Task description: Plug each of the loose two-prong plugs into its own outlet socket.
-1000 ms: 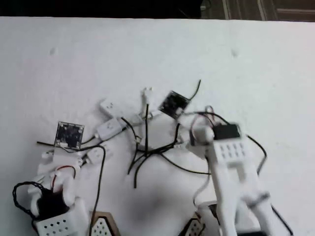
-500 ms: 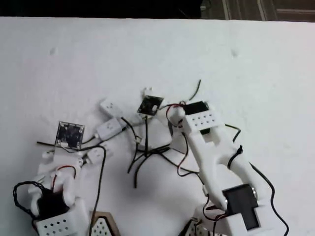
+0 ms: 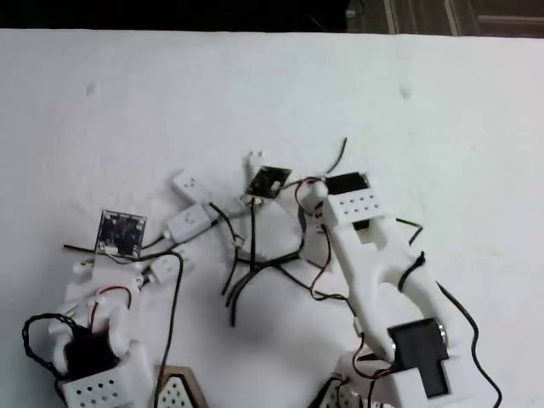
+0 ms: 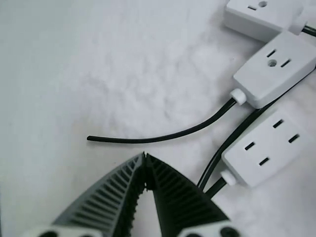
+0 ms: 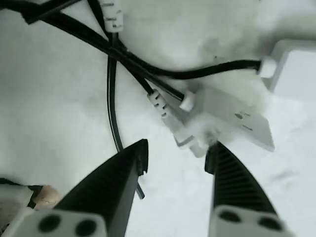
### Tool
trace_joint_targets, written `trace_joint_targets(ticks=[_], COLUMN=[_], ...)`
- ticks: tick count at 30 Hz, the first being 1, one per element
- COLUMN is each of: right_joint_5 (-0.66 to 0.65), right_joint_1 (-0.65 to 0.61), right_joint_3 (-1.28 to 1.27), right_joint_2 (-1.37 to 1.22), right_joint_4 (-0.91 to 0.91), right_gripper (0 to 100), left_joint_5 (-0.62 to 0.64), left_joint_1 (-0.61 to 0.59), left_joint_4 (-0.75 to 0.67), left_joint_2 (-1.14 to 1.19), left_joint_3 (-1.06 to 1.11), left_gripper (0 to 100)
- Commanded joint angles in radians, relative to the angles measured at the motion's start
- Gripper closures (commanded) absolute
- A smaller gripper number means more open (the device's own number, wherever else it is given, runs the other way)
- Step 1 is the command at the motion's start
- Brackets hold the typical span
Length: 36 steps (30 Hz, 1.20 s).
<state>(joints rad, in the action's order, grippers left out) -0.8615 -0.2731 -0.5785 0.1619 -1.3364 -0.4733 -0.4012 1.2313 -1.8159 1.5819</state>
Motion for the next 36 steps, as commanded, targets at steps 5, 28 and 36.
trace_joint_targets(ticks=[5, 28, 36], right_joint_5=[-0.008, -0.002, -0.005], right_joint_1=[0.012, -0.077, -0.079], right_joint_3=[-0.005, -0.166, -0.006], right_joint_2=[0.159, 0.084, 0.074], right_joint_4=[-0.088, 0.395, 0.116], right_gripper=[80.4, 80.2, 80.3], left_joint_5=[-0.009, -0.009, -0.009], left_joint_1=[0.008, 0.008, 0.008], left_joint_4=[-0.020, -0.026, -0.026], left_joint_2=[-0.008, -0.008, -0.008], left_joint_3=[-0.003, 0.009, 0.011], left_gripper=[98, 98, 98])
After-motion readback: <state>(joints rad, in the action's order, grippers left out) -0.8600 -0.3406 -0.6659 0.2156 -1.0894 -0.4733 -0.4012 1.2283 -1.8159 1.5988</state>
